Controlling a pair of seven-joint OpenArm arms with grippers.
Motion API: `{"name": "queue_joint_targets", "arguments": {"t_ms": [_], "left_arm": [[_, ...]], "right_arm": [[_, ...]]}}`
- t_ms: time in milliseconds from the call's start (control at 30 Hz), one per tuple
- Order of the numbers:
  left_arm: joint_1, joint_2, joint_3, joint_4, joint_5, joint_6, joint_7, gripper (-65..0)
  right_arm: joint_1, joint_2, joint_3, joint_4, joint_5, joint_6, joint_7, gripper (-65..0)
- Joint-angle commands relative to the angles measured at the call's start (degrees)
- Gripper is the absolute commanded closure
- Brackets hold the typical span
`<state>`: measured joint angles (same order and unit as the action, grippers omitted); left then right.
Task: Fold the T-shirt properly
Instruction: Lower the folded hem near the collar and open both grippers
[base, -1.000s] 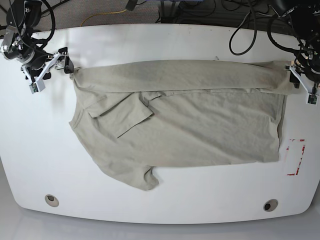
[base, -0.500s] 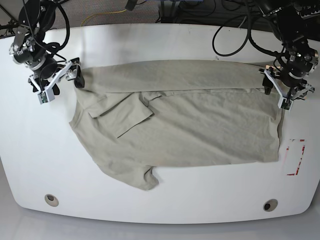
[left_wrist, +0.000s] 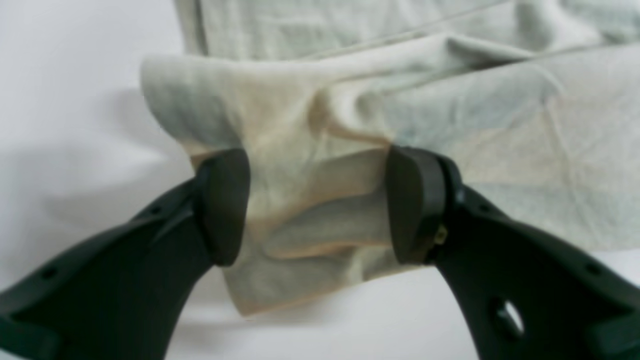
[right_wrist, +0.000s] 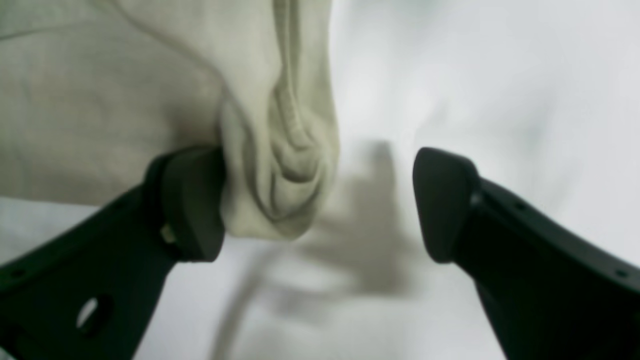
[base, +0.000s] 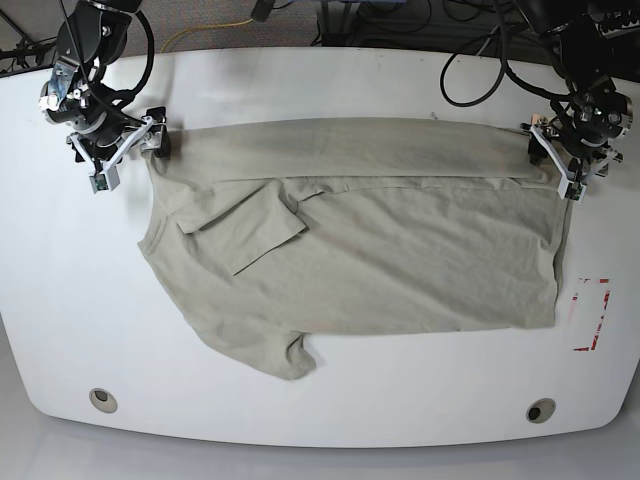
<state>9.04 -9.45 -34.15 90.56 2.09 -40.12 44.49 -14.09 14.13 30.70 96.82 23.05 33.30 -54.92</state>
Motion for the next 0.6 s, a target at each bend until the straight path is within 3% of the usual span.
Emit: {"name": "queue_joint_targets", "arguments": {"t_ms": [0,167,400,567], "left_arm": [[1.47,-2.20,-0.18,-0.06,1.12,0.12,0.13,-39.6],[2.35,-3.51,0.09,-0.15,1.12,0.12,0.04,-39.6],[2.52,-4.04,0.09,0.29,1.03,0.12,0.04,-39.6],[2.52,-3.95,0.00,0.03,1.03,0.12,0.04,-39.6]], "right_arm": [[0.06,1.39,0.20,-1.74,0.82,0.24,2.04,-53.0],[-1.87,6.05,0.20,-6.49,0.82,2.00,4.85,-53.0],[-5.30,10.97,0.82,-3.41,1.17,5.16,5.03,-53.0],[-8.81,11.06,3.63,3.54,1.26,6.39,4.94,-53.0]]}}
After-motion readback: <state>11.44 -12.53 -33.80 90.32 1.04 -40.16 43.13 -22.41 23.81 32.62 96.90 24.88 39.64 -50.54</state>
